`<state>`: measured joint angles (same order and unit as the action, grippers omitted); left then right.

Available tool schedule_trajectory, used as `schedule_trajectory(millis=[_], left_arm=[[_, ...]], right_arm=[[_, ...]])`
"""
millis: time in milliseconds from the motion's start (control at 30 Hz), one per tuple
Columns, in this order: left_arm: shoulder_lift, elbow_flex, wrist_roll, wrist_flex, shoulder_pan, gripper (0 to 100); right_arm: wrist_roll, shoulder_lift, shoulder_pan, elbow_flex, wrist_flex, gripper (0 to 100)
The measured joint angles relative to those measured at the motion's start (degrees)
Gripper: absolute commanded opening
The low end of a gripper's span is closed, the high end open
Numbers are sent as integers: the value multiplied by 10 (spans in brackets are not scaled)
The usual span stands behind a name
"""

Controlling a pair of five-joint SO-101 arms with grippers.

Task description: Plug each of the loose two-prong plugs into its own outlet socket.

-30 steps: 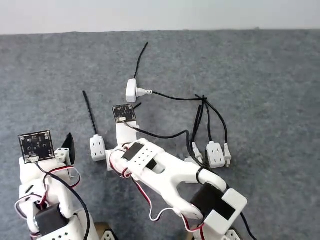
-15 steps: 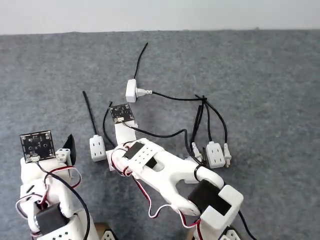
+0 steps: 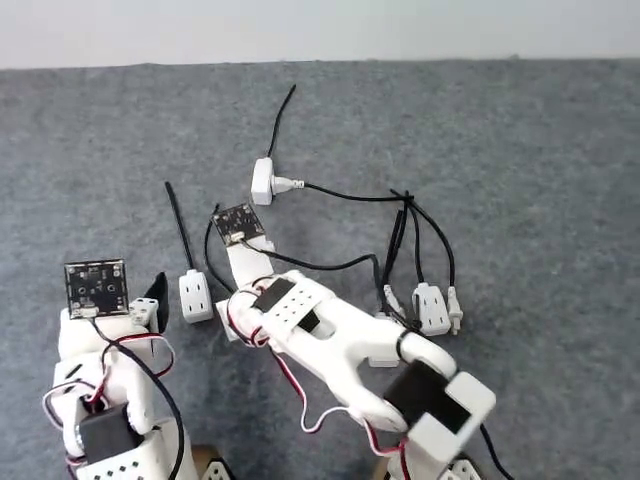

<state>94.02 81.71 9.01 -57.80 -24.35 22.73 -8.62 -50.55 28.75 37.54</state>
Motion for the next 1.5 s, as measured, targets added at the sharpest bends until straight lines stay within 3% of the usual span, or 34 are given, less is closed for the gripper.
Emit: schedule_trajectory(millis=[300,633,900,1233,1500], left_arm=[[0,0,4,0,60,273],[1,-37,4,47,201,273],[2,-122,-15,76,339,273],[4,-155,-18,76,425,273],[4,-155,-18,76,470,273]], right_arm=[[-103,166,13,0,105,8],[-246,420,113,0,166,8],[-338,557,126,0,167,8],[-361,633,124,-23,167,8],[-363,638,71,-31,214,8]])
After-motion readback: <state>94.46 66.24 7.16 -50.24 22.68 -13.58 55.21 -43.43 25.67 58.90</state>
